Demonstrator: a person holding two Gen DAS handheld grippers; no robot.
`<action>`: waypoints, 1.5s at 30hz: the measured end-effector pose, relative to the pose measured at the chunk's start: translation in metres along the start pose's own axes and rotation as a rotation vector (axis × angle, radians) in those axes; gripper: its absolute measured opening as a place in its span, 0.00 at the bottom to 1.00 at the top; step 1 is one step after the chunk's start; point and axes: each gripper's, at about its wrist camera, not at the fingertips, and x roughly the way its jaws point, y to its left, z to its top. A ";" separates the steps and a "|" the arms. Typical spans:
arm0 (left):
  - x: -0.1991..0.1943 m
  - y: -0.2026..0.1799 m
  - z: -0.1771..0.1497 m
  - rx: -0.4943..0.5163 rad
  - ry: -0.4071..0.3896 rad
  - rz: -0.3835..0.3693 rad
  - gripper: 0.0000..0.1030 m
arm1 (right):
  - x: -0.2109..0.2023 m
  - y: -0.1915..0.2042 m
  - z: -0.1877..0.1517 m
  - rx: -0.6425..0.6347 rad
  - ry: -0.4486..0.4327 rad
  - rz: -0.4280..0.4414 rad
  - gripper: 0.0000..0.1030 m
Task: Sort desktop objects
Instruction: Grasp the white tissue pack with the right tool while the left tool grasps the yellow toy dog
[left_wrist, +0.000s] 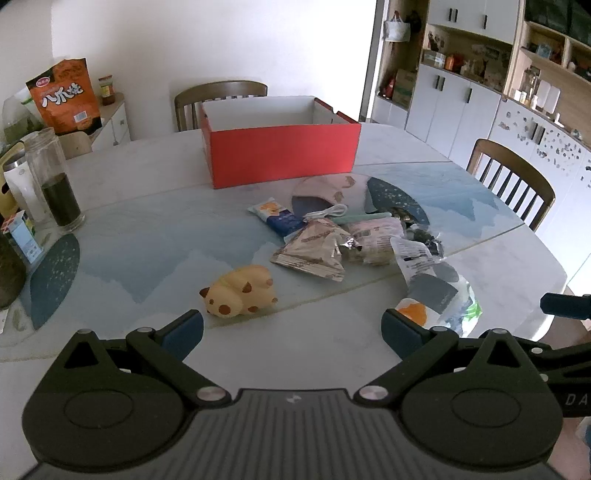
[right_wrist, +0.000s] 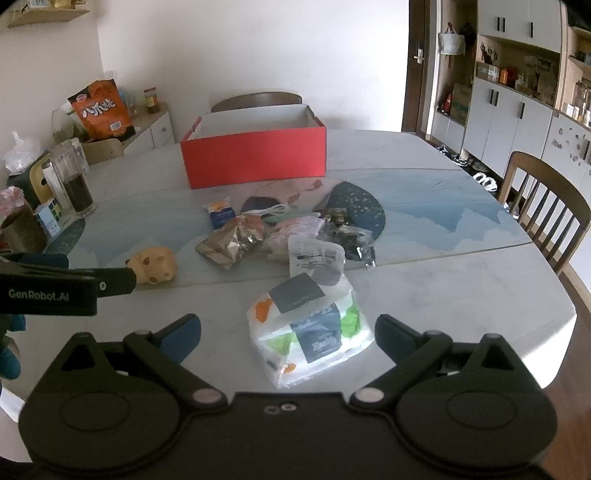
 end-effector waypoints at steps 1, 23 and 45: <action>0.001 0.002 0.001 0.005 -0.004 0.004 1.00 | 0.001 0.002 0.000 -0.002 -0.001 -0.003 0.98; 0.072 0.047 0.004 0.115 0.012 -0.028 0.99 | 0.056 0.025 -0.007 0.011 0.083 -0.103 0.96; 0.127 0.061 0.003 0.249 0.042 -0.067 0.88 | 0.116 0.016 -0.024 0.088 0.178 -0.182 0.89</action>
